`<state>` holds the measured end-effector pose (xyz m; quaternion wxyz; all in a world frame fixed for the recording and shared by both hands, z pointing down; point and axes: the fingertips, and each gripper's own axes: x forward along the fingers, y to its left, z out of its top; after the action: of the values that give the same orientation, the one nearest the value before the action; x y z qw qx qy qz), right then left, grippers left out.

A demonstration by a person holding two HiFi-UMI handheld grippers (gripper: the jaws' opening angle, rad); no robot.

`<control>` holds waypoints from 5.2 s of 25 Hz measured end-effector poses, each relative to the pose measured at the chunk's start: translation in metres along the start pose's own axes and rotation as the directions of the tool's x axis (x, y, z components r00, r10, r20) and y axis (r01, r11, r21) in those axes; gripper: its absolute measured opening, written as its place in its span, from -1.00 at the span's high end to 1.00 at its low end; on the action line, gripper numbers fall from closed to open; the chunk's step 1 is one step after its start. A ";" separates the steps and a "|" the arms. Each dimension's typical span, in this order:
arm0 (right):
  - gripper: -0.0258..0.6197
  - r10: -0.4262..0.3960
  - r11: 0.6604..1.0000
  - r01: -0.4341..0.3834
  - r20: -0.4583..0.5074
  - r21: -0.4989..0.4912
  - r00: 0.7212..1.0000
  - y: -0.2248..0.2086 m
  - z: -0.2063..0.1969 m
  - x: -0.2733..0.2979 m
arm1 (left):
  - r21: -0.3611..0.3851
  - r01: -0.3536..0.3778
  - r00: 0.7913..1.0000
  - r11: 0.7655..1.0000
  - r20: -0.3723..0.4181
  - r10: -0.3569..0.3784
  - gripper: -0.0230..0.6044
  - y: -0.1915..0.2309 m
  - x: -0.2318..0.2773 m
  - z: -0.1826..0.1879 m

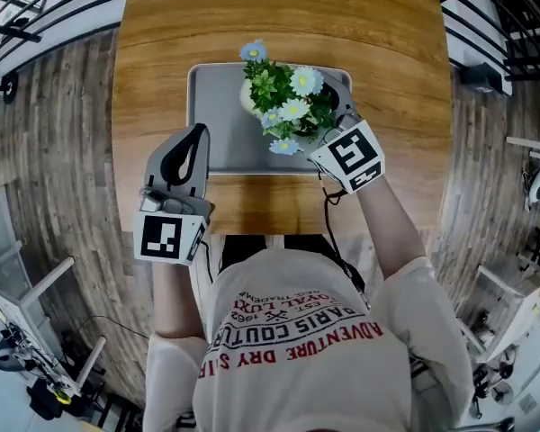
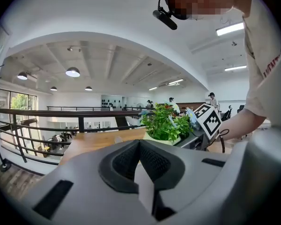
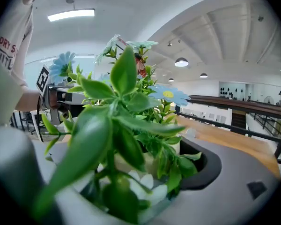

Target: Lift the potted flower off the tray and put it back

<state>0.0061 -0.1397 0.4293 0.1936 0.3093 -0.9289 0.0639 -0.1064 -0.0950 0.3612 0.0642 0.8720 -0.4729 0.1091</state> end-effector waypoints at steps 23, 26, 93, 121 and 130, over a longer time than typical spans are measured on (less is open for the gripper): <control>-0.58 -0.522 0.853 0.511 0.166 0.109 0.836 -0.015 0.093 -0.185 | 0.152 0.054 0.972 0.987 0.220 -0.087 0.89 -0.008 -0.044 0.103; -0.58 -0.539 0.842 0.527 0.171 0.116 0.824 -0.009 0.097 -0.189 | 0.167 0.068 0.969 0.984 0.224 -0.105 0.89 -0.009 -0.048 0.109; -0.58 0.248 0.965 -0.255 -0.109 -0.054 0.963 0.045 -0.064 0.027 | -0.079 -0.167 0.980 0.983 -0.119 0.157 0.89 0.001 -0.017 -0.075; 0.83 -0.401 0.916 0.374 0.279 0.146 0.873 0.025 0.084 -0.155 | 0.132 0.058 0.981 0.990 0.175 -0.081 0.89 -0.042 -0.058 0.083; 0.84 -0.424 0.905 0.410 0.289 0.110 0.858 0.030 0.092 -0.164 | 0.126 0.061 0.980 0.990 0.183 -0.084 0.89 -0.037 -0.062 0.089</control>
<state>0.0788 -0.0474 0.2795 0.0495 0.5133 -0.8567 -0.0076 -0.0963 -0.0438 0.2597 -0.0291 0.8973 -0.4375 0.0520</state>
